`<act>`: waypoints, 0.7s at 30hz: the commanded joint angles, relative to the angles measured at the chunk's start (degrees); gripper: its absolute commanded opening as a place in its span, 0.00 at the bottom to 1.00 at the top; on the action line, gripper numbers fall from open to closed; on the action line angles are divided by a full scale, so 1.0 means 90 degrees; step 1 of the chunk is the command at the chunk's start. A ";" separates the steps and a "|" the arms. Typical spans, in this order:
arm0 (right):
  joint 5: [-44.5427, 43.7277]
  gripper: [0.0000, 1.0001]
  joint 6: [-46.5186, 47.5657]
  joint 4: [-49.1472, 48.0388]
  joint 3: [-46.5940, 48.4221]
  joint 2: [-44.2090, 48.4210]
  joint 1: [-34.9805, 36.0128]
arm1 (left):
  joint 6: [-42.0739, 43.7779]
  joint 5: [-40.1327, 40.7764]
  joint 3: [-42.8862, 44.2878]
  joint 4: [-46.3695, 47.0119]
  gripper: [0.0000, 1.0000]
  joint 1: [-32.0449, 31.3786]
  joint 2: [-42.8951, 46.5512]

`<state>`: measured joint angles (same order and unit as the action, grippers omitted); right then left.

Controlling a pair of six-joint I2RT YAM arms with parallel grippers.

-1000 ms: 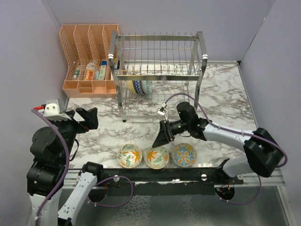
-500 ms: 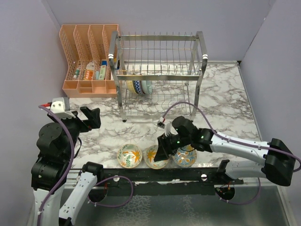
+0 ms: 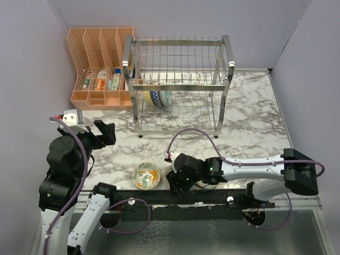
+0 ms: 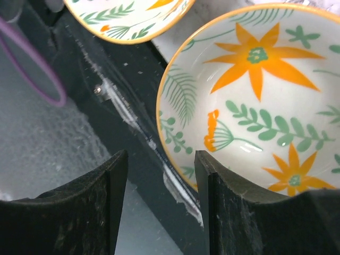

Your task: Load the bowls into the dish rack

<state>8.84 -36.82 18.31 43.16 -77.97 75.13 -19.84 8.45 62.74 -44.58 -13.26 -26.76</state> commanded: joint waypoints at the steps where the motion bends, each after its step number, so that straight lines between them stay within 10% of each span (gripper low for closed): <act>1: -0.1185 0.53 0.0025 0.0177 0.0304 -0.0357 0.0319 | -0.0040 0.0124 -0.0083 0.0119 0.99 -0.0031 0.0121; 9: -0.1886 0.46 0.0237 0.0306 0.0588 -0.0922 0.0498 | 0.0054 0.0225 -0.0113 0.0046 0.99 -0.0031 0.0164; 17: -0.2027 0.04 0.0243 0.0407 0.0605 -0.0933 0.0601 | 0.0072 0.0288 -0.0109 -0.0003 0.99 -0.0031 0.0263; 21: -0.2163 0.01 0.0201 0.0393 0.0624 -0.0833 0.0636 | 0.0082 0.0292 -0.0095 0.0001 0.99 -0.0031 0.0290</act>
<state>-10.44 -33.39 20.56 49.50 -84.84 79.90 -19.75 9.69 62.06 -44.73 -13.26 -25.08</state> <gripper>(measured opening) 0.054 0.992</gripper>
